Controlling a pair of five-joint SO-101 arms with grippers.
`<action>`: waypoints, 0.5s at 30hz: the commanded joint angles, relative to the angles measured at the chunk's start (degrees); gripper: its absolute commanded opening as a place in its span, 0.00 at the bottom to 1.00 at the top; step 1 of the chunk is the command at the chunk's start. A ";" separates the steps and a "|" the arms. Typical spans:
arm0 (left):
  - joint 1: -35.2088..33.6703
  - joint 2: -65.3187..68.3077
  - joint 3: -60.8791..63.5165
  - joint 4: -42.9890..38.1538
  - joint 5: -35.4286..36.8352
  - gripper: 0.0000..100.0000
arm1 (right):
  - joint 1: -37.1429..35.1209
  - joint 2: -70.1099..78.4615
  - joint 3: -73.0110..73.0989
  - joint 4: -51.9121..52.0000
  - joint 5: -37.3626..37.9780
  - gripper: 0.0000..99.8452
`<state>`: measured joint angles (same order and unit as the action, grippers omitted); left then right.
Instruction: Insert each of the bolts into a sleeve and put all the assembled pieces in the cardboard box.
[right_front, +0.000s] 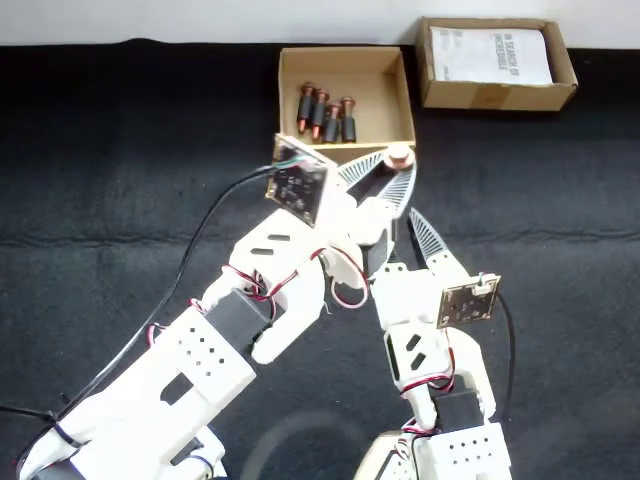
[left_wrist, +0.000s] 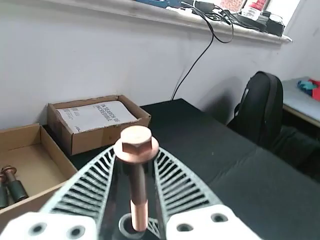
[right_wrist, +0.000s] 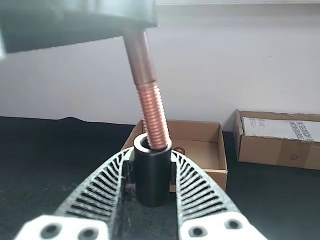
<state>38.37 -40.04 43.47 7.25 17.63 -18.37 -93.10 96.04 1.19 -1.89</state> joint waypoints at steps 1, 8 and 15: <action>-1.63 -0.31 -0.22 0.26 0.79 0.01 | -0.31 -0.75 7.52 0.04 -0.53 0.01; -1.89 -0.31 0.04 0.44 0.70 0.01 | -0.31 -0.75 7.52 0.04 -0.53 0.01; 3.74 -0.31 4.18 2.29 0.70 0.01 | -0.31 -0.75 7.52 0.04 -0.53 0.01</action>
<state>38.64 -40.04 46.55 8.40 17.80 -18.37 -93.10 96.04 1.19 -1.89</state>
